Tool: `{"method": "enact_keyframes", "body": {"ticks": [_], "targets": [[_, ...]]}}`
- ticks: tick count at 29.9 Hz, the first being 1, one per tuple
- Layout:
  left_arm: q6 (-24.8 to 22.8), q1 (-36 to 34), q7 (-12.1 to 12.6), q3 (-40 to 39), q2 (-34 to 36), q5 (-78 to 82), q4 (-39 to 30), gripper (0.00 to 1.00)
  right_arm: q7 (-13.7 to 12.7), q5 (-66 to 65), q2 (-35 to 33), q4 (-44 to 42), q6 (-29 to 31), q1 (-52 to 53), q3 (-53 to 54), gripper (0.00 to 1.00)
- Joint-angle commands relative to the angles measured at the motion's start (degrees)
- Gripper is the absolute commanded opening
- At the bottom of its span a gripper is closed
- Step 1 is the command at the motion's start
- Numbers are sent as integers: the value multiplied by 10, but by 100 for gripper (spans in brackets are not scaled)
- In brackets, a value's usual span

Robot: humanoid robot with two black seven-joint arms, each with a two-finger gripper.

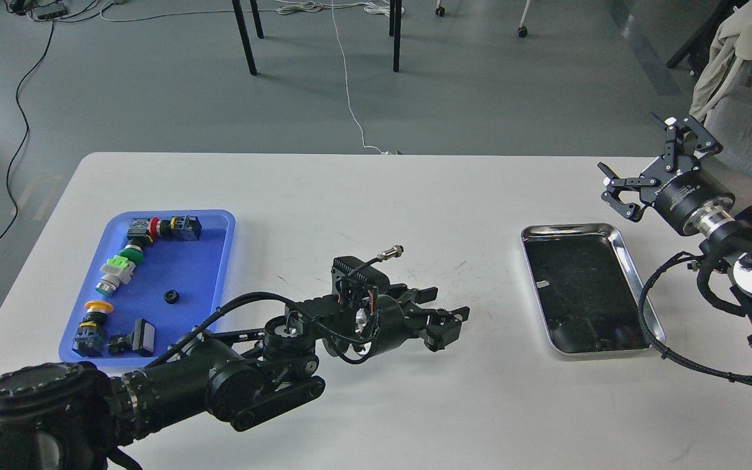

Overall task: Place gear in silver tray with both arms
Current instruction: 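Open the left gripper to set the gear on the table, withdraw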

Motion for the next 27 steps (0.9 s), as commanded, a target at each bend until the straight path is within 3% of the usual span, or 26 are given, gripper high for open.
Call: {"method": "enact_keyframes", "body": {"ticks": [1,8,17,22,27], "targets": [[1,-4,3,-78,0,-31,-3,97,-3,-3,0,12,-6,41,-46,99],[23,-5,2,-216,7,-144,-24,97,-7,-4,-6,57,-20,137,-172,99],[88,11,-5,-285,190,-498,-49,97,-13,-54,18,103,-31,298,-360,99],[84,24,-8,-298,274,-666,-49,97,-19,-100,61,141,-32,384,-498,99],[74,55,-11,-298,328,-730,-49,97,-27,-178,86,199,-36,418,-578,99]]}}
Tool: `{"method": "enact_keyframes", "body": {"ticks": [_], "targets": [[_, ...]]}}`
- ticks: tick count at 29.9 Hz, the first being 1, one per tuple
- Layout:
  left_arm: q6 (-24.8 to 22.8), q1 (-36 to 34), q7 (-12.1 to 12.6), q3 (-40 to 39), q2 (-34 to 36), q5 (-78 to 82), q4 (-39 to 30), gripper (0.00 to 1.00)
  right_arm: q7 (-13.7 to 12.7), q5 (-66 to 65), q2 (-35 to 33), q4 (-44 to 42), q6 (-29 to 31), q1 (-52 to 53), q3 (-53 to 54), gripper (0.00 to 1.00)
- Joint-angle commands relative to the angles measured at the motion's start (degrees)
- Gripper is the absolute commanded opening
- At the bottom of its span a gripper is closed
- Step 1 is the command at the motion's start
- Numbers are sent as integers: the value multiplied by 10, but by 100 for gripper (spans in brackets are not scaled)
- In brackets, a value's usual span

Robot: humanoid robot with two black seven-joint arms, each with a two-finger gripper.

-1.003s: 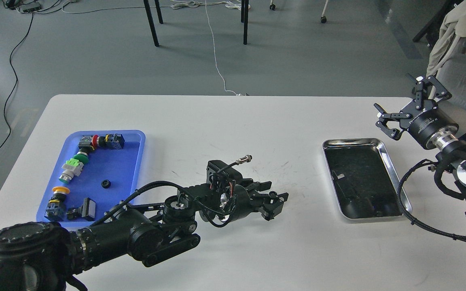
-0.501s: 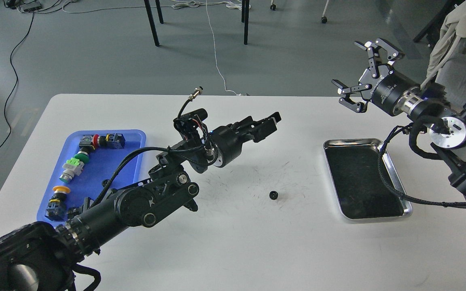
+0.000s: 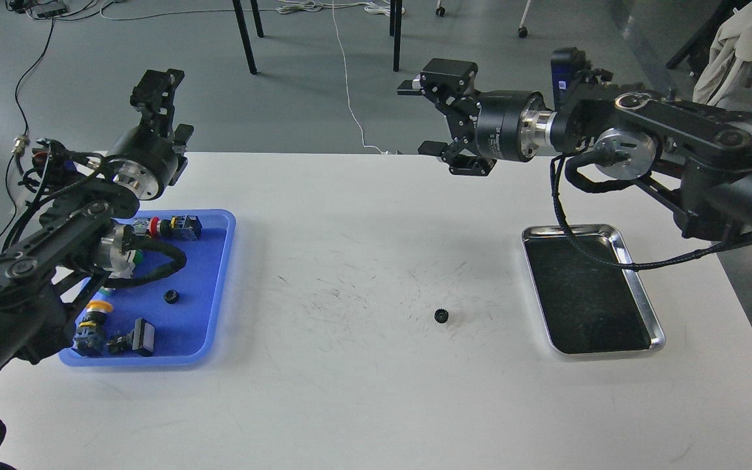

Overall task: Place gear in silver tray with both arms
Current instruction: 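Open the left gripper to set the gear on the table, withdraw, then reach the right gripper down and grasp the black gear on the table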

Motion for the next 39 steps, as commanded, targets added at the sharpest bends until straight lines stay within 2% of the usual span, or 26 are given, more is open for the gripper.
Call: {"method": "enact_keyframes", "body": {"ticks": [1,7,10,20,26,35,39], "targets": [[-9,22,-2,0,31,-27,0,97,-10,-75,13,43,-1,21,-62,99],[-10,43,-5,0,41,-27,-1,97,-54,-261,33,63,-1,49,-194,99],[-10,48,-10,0,42,-27,-1,97,-55,-302,40,63,-1,45,-221,99],[-8,49,-11,1,41,-26,0,97,-53,-303,103,41,7,31,-259,98],[-8,53,-19,3,41,-26,1,97,-51,-303,136,28,8,27,-280,97],[-8,53,-22,1,42,-26,1,97,-51,-308,148,17,9,28,-308,89],[-7,53,-22,1,42,-26,1,97,-48,-314,148,16,23,30,-320,74]]}}
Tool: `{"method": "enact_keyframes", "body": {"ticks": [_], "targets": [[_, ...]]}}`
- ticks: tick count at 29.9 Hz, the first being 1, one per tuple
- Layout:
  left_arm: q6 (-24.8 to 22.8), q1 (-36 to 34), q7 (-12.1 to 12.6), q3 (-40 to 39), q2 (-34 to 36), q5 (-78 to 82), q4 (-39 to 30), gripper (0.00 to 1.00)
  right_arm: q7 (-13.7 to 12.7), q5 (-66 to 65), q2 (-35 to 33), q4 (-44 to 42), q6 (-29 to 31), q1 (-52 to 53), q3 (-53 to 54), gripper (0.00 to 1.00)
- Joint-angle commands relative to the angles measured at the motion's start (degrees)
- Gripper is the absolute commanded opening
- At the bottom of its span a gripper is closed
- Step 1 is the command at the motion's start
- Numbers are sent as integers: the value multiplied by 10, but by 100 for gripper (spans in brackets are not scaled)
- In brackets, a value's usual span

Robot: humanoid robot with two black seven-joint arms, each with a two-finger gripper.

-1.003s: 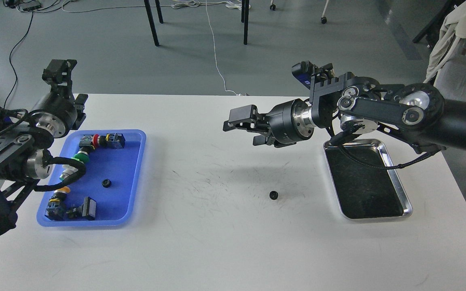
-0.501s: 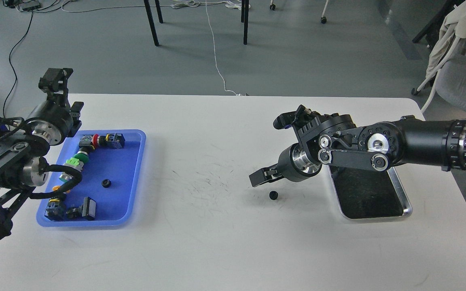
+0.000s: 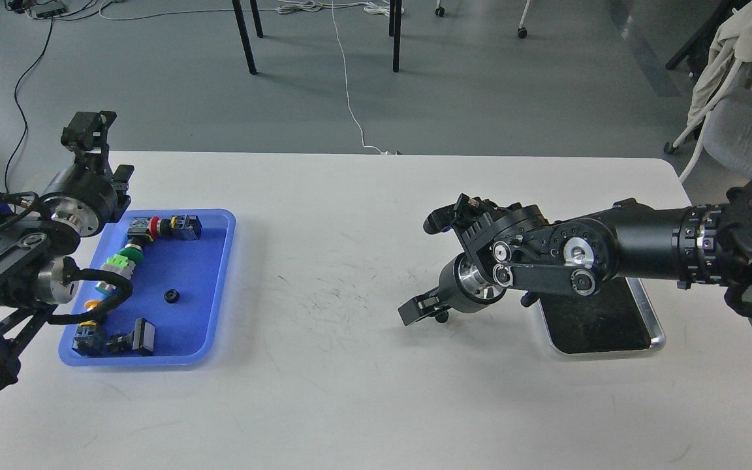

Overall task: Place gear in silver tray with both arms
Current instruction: 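Reach the right gripper down and grasp the black gear on the table, then move the gear into the silver tray and open the right gripper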

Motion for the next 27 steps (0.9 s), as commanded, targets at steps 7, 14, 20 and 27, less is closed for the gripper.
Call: {"method": "enact_keyframes", "body": {"ticks": [7,14,20,27], "targets": [[2,0,0,-1,1,0,0,97,4,-3,9,-1,20,1,-9,50],[2,0,0,-1,1,1,0,97,3,-6,13,-1,31,7,-10,19],[2,0,0,-1,1,1,1,97,4,-15,12,-1,31,9,-9,5],[2,-2,0,-1,1,3,3,97,6,-7,-58,5,31,53,36,2]]}}
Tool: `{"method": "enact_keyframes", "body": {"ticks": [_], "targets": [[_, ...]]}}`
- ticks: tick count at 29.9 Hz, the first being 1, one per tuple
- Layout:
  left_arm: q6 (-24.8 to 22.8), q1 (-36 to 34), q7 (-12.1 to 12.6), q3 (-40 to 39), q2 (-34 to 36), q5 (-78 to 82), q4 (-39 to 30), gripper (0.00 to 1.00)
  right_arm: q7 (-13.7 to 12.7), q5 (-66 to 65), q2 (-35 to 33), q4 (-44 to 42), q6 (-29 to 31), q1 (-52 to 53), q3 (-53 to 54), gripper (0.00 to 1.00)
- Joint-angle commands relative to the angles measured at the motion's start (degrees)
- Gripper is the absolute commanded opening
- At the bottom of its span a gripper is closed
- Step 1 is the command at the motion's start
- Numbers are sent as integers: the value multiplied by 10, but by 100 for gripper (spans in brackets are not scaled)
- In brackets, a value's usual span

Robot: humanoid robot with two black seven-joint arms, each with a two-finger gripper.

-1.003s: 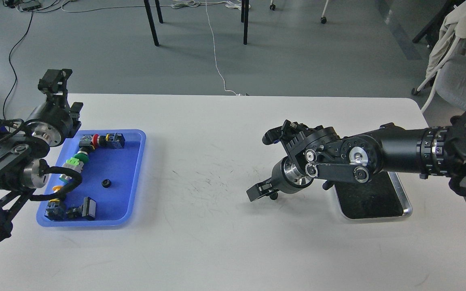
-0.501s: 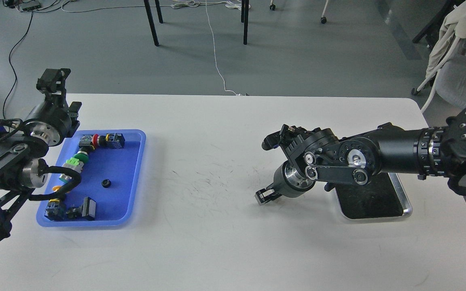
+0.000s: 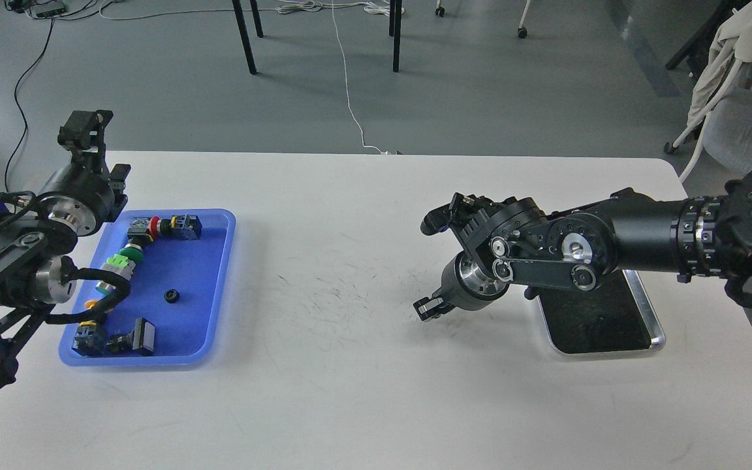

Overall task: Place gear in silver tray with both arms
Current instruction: 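Move the gear into the silver tray and open the right gripper, then lift the right gripper away from the silver tray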

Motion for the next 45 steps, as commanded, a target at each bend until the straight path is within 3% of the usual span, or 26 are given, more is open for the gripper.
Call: {"method": "enact_keyframes", "body": {"ticks": [1,6,12,26,29,31,33,34,38,45], "targets": [[0,-2,0,0,-1,0,2,97,1,5,-65,7,0,27,49,2],[1,-3,0,1,-4,1,3,97,2,-7,-188,6,0,25,84,2],[2,-5,1,4,-10,1,4,97,11,-76,-265,-2,0,-48,89,2],[1,-10,2,8,-9,4,4,97,13,-88,-229,-73,-48,-135,89,5],[2,-10,3,8,-9,4,4,97,15,-88,-226,-77,-52,-140,89,19],[1,-11,3,8,-9,4,4,97,18,-87,-226,-76,-52,-140,89,44],[1,-11,4,8,-9,4,4,97,22,-85,-226,-75,-51,-138,90,78],[1,-11,4,8,-8,4,4,97,24,-83,-226,-75,-50,-137,90,85],[1,-11,6,9,-4,5,4,97,27,-80,-235,-74,-48,-134,112,94],[0,-12,9,9,9,5,5,97,27,-60,-275,-73,-52,-146,283,94]]}}
